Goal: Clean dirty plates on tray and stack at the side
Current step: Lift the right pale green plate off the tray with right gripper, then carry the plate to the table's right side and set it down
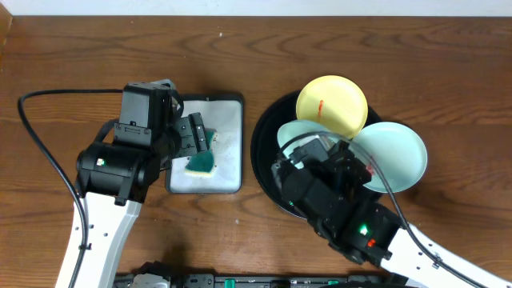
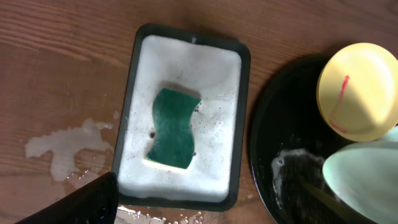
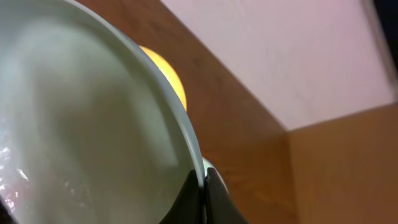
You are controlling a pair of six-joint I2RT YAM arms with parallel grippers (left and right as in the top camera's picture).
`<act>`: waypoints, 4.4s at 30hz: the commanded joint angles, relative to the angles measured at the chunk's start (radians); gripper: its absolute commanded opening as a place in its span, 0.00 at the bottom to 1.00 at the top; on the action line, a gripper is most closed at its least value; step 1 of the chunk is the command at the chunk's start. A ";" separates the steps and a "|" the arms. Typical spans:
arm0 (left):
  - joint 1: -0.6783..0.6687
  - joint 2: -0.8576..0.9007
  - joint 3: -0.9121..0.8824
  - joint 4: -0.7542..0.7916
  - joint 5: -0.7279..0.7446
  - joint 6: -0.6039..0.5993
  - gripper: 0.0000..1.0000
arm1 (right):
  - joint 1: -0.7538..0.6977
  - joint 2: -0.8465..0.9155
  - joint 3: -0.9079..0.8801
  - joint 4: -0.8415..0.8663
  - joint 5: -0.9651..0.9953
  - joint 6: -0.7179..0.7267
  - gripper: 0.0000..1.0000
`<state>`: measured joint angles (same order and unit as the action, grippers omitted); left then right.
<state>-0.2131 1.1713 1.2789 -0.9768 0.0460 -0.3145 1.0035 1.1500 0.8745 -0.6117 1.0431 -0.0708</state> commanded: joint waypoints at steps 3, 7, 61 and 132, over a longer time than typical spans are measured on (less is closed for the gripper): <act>0.000 0.002 0.023 -0.003 -0.002 0.004 0.84 | 0.039 -0.007 0.010 0.018 0.083 -0.048 0.01; 0.000 0.002 0.023 -0.003 -0.002 0.003 0.84 | 0.039 -0.007 0.010 0.022 0.083 -0.051 0.01; 0.000 0.002 0.023 -0.003 -0.002 0.003 0.85 | 0.039 -0.007 0.010 0.022 0.086 -0.081 0.01; 0.000 0.002 0.023 -0.003 -0.002 0.004 0.85 | -1.852 0.522 0.192 0.012 -1.191 0.516 0.01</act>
<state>-0.2131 1.1713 1.2789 -0.9771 0.0463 -0.3145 -0.8471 1.6302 1.0519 -0.6025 -0.2073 0.4366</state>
